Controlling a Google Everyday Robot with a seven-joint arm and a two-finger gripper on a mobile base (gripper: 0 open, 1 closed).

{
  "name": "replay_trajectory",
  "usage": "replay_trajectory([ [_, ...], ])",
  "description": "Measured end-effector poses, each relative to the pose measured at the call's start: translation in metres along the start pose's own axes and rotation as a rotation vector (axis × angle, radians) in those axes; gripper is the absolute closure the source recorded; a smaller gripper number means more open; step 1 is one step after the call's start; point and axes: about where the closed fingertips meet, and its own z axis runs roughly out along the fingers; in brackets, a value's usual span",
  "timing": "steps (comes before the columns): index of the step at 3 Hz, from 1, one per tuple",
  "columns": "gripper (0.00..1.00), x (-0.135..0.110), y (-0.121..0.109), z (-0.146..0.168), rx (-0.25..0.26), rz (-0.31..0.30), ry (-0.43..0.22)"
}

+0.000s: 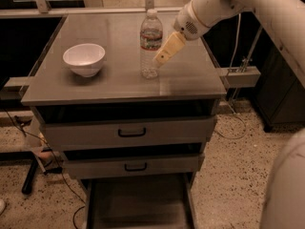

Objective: Place blue plastic bottle into bottom drawer

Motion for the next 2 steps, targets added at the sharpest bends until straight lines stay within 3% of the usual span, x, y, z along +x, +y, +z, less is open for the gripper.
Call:
replay_trajectory([
  [2, 0.00, -0.057, -0.034, 0.034, -0.060, 0.037, -0.197],
])
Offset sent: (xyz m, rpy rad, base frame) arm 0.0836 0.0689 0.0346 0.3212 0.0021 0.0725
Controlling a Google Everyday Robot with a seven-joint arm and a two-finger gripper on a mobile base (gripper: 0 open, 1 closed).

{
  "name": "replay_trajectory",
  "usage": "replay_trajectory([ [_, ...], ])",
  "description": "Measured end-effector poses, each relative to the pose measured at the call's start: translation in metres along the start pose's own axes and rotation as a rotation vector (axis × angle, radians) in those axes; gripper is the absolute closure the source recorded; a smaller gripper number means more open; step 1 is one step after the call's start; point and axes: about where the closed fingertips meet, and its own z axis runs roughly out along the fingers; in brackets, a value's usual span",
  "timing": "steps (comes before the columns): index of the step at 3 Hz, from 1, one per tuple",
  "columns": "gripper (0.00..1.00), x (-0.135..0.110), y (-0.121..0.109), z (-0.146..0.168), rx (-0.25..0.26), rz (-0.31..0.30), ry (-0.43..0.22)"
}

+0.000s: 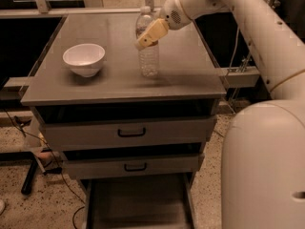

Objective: Place blue plastic bottle into bottom drawer

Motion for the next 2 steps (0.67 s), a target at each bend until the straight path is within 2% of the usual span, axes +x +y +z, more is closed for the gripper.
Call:
replay_trajectory([
  [1, 0.00, -0.0039, -0.0035, -0.0024, 0.007, -0.002, -0.012],
  [2, 0.19, -0.0039, -0.0035, -0.0024, 0.007, -0.002, -0.012],
])
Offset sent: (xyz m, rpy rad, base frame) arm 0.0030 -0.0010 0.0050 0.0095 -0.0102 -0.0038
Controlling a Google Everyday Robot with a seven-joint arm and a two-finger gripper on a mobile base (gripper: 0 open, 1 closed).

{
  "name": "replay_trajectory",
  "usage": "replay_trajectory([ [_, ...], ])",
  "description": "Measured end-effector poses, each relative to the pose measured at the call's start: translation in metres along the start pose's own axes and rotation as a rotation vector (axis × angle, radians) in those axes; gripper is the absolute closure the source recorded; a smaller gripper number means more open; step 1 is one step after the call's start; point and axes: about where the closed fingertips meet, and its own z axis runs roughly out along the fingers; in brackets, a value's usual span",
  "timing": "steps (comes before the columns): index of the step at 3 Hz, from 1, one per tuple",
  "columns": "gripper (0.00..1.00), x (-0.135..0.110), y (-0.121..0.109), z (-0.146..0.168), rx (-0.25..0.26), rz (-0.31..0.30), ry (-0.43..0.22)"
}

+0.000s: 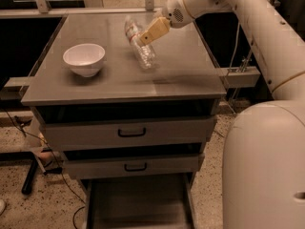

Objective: Place blue plastic bottle into bottom drawer

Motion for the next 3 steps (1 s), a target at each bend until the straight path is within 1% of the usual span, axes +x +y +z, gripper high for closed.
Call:
replay_trajectory([
  [3, 0.89, 0.0000, 0.0000, 0.0001, 0.000, 0.000, 0.000],
])
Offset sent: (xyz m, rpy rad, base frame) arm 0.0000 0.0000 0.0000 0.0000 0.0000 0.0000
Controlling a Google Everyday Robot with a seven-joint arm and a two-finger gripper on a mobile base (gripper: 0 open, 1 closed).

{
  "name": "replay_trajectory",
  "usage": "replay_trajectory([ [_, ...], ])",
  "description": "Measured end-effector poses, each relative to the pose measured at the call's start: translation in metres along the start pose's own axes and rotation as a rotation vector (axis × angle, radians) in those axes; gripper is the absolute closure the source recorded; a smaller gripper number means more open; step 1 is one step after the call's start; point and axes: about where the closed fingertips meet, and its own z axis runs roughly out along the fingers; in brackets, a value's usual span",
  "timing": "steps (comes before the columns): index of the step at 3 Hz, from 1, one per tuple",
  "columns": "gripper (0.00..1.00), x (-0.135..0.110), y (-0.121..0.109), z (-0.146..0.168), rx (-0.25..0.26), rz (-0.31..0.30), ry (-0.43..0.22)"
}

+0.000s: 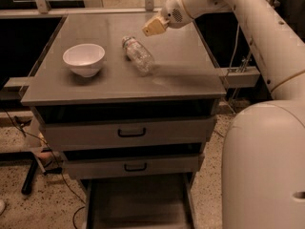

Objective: Place blue plastic bottle into bottom drawer

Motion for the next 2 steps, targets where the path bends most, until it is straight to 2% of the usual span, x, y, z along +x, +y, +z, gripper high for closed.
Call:
replay_trajectory([
  [1, 0.85, 0.0000, 0.0000, 0.0000, 0.000, 0.000, 0.000],
  [2, 0.63, 0.0000, 0.0000, 0.0000, 0.000, 0.000, 0.000],
])
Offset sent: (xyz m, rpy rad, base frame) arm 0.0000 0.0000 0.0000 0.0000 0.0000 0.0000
